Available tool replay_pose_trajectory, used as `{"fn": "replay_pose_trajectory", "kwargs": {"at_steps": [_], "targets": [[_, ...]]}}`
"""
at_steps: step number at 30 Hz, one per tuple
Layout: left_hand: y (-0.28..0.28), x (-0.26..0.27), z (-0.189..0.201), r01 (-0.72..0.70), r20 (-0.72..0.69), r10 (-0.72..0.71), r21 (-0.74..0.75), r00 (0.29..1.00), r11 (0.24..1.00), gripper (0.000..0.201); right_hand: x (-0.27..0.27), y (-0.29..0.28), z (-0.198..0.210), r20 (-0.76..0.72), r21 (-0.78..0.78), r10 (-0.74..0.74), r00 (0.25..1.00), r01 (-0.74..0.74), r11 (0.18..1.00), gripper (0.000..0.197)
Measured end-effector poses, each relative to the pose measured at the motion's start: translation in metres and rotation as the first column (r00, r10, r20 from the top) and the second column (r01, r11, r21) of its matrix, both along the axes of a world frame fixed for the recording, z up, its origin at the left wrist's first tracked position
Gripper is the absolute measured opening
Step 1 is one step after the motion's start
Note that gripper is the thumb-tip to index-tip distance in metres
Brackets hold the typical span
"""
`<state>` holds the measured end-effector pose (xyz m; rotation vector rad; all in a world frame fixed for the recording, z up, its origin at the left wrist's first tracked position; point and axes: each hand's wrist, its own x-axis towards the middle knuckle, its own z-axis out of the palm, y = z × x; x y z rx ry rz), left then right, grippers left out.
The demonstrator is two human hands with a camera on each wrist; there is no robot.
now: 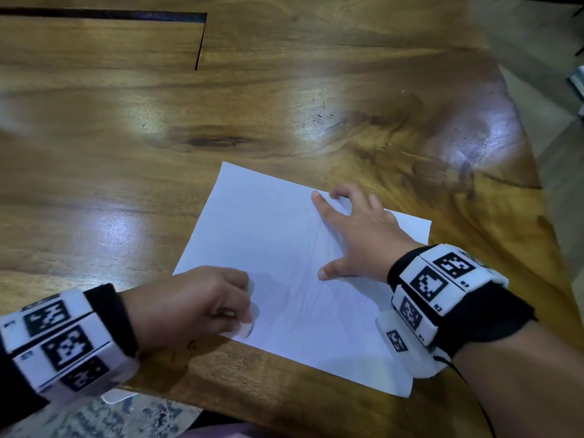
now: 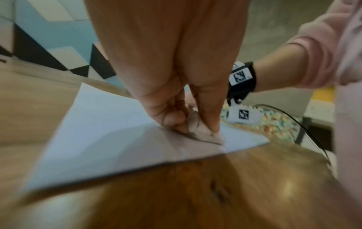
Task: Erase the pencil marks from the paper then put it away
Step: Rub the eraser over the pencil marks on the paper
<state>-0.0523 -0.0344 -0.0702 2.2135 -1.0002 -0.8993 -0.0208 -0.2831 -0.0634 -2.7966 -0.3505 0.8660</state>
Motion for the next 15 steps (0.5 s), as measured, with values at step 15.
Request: {"fn": "replay_pose_trajectory", "kwargs": {"at_steps": [15], "targets": [[-0.036, 0.012, -0.001, -0.016, 0.092, 0.021, -0.046, 0.996, 0.999, 0.005, 0.001, 0.001, -0.001, 0.005, -0.004, 0.009, 1.000, -0.009, 1.000, 0.114]]}}
